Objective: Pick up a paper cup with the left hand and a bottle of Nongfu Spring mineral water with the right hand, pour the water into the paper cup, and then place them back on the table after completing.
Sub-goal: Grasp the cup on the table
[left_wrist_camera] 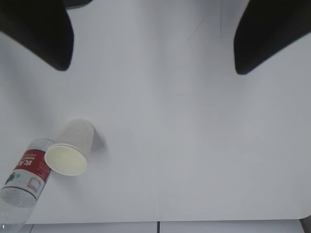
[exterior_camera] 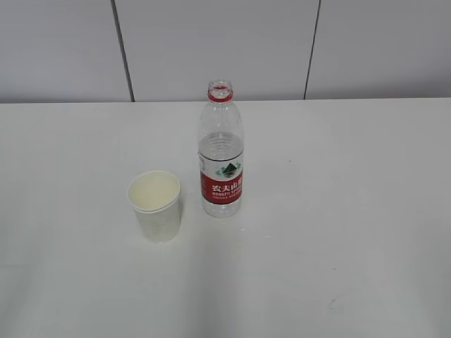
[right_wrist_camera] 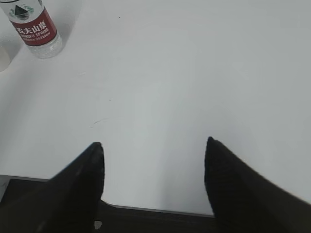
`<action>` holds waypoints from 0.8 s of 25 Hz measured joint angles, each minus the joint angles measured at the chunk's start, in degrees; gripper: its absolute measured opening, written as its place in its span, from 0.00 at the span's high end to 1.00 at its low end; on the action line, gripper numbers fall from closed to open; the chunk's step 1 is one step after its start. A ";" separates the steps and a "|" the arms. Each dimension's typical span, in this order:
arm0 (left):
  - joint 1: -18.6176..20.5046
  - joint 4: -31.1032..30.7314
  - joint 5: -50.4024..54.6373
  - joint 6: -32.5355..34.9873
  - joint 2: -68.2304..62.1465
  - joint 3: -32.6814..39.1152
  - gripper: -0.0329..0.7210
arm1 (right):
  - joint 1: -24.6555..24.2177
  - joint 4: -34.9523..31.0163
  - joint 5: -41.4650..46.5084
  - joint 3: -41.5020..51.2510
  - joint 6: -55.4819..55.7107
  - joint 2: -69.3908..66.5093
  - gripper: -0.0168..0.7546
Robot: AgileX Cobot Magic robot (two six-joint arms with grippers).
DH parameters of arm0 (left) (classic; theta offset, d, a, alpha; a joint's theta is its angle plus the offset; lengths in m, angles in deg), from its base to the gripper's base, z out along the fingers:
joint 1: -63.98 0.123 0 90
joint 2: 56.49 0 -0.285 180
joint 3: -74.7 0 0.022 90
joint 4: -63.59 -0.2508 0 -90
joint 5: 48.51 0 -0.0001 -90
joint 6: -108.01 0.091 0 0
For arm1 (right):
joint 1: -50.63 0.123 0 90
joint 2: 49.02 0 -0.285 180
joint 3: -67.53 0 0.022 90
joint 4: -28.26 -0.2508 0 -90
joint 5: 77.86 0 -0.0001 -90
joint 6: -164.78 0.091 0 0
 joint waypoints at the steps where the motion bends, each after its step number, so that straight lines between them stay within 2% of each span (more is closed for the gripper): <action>1: 0.00 0.00 0.00 0.00 0.00 0.00 0.15 | 0.00 0.10 0.00 0.00 0.00 0.00 0.35; 17: 0.00 -0.75 -0.05 0.07 0.00 0.00 0.20 | 0.00 -0.28 -0.06 0.10 -0.14 0.00 0.35; 20: 0.00 0.00 -6.40 3.27 0.00 -1.04 0.20 | 0.00 -2.43 -3.96 -0.70 -5.32 -1.24 0.35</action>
